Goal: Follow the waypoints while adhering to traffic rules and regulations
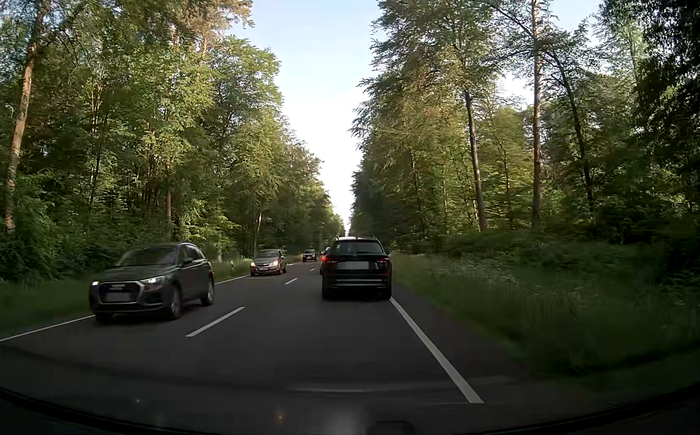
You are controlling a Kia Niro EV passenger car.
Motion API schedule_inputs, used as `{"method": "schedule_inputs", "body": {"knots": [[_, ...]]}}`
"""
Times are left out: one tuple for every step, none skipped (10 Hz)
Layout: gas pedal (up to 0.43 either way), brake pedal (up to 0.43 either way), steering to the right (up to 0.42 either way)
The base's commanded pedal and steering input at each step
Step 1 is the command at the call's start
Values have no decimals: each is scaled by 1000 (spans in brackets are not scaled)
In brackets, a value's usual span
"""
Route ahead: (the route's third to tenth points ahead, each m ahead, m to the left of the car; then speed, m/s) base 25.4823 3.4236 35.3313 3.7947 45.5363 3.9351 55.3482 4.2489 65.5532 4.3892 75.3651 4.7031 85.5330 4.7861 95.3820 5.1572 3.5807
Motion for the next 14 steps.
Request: {"method": "schedule_inputs", "body": {"knots": [[0, 0, -2], [0, 0, -4], [0, 0, -6], [0, 0, -6], [0, 0, -6], [0, 0, -6], [0, 0, -6], [0, 0, -6], [0, 0, -6], [0, 0, -6], [0, 0, -6], [0, 0, -6], [0, 0, -6], [0, 0, -6]]}}
